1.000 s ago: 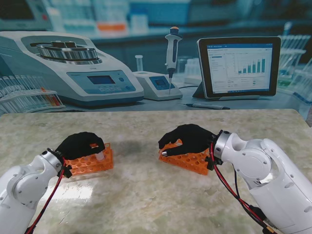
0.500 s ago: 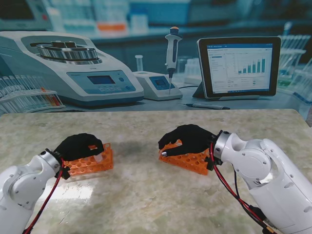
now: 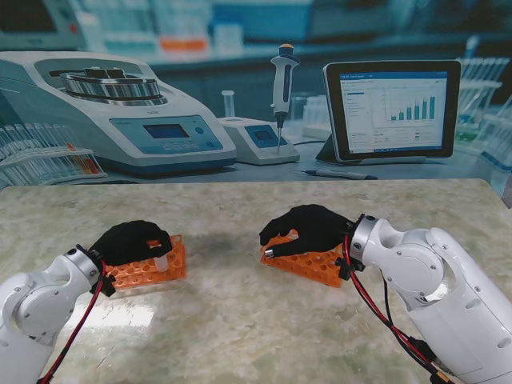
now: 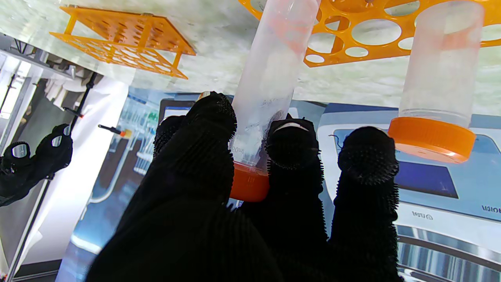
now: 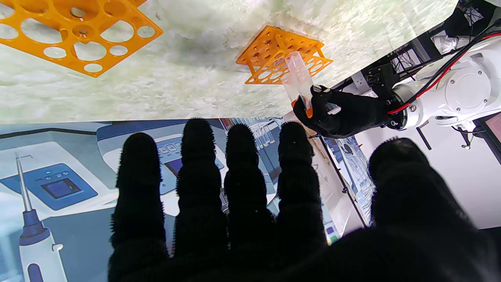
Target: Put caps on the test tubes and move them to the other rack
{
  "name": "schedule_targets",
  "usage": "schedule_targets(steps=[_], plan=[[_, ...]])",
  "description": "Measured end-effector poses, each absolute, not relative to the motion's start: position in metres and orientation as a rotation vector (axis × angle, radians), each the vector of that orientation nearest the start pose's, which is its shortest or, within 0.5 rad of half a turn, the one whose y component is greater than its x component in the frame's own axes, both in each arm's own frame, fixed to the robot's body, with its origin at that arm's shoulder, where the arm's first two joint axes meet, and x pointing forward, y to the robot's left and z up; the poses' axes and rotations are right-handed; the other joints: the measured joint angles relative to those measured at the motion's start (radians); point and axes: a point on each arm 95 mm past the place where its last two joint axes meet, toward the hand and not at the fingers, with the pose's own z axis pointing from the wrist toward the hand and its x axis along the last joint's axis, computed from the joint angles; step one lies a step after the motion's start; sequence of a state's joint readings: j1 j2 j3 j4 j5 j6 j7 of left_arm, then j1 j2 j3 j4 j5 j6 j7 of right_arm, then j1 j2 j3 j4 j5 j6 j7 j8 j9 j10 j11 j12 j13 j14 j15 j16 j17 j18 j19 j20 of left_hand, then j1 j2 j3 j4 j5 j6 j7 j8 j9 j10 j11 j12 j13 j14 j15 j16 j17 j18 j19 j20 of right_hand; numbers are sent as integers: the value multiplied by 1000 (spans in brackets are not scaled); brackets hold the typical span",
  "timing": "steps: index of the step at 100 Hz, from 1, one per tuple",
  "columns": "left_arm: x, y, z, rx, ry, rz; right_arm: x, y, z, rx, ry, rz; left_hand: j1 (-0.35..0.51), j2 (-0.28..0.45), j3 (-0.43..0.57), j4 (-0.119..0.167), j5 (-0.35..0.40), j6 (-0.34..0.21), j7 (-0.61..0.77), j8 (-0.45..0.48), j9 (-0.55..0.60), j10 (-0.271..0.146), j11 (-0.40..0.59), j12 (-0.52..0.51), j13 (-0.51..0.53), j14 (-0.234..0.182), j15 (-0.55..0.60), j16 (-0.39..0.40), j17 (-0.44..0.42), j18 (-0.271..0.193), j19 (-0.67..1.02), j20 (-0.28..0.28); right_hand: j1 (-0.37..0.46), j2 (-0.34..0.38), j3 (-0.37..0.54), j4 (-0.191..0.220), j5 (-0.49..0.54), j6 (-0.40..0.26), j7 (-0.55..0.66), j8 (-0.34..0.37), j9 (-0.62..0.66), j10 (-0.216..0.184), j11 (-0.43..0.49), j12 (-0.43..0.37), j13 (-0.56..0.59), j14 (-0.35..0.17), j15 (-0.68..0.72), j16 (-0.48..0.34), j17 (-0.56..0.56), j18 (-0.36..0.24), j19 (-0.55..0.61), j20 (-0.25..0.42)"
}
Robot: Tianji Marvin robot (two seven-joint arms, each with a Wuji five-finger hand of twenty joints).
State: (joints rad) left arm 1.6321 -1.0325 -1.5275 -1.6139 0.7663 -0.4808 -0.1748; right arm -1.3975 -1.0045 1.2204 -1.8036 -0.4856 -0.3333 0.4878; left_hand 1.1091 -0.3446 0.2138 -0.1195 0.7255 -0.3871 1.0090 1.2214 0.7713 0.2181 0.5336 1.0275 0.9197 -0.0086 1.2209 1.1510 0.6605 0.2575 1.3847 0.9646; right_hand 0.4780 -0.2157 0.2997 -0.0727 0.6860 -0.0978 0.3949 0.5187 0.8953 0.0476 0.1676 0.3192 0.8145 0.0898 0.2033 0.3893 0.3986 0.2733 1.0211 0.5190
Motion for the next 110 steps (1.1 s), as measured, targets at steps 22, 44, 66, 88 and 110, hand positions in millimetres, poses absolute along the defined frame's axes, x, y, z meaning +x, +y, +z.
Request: schedule_targets(steps=[22, 44, 66, 88, 110], plan=[[399, 88, -289, -1209, 1580, -1719, 404, 46, -212, 1114, 1950, 1950, 0, 0, 0, 0, 0, 0, 0, 0, 0, 0, 0, 0, 0, 0, 0, 0, 11, 0, 0, 0, 0, 0, 0, 0, 0, 0, 0, 0, 0, 0, 0, 0, 0, 0, 0, 0, 0, 0, 0, 0], [407, 92, -292, -1241, 1528, -1710, 405, 47, -213, 1114, 1956, 1948, 0, 0, 0, 0, 0, 0, 0, -1, 0, 0, 0, -11, 0, 0, -6, 0, 14, 0, 0, 0, 0, 0, 0, 0, 0, 0, 0, 0, 0, 0, 0, 0, 0, 0, 0, 0, 0, 0, 0, 0], [408, 92, -293, -1268, 1511, -1709, 405, 47, -212, 1114, 1955, 1947, 0, 0, 0, 0, 0, 0, 0, -3, 0, 0, 0, -13, 0, -1, -11, -12, 15, 0, 0, 0, 0, 0, 0, 0, 0, 0, 0, 0, 0, 0, 0, 0, 0, 0, 0, 0, 0, 0, 0, 0], [409, 89, -294, -1279, 1500, -1731, 405, 46, -212, 1115, 1954, 1947, 0, 2, 0, 0, 0, 0, 0, -10, 0, 0, 0, -21, 0, 0, -11, -12, 15, 0, 0, 0, 0, 0, 0, 0, 0, 0, 0, 0, 0, 0, 0, 0, 0, 0, 0, 0, -5, 0, 0, 0], [412, 82, -296, -1277, 1495, -1753, 405, 45, -212, 1116, 1952, 1946, 0, 2, 0, 0, 0, 0, 1, -12, 0, 0, -7, -35, 0, 1, -14, -12, 15, 0, 0, 0, 0, 0, -1, 0, 0, 0, 0, 0, 0, 0, 0, 0, 0, 0, 0, 0, -6, 0, 0, 0]])
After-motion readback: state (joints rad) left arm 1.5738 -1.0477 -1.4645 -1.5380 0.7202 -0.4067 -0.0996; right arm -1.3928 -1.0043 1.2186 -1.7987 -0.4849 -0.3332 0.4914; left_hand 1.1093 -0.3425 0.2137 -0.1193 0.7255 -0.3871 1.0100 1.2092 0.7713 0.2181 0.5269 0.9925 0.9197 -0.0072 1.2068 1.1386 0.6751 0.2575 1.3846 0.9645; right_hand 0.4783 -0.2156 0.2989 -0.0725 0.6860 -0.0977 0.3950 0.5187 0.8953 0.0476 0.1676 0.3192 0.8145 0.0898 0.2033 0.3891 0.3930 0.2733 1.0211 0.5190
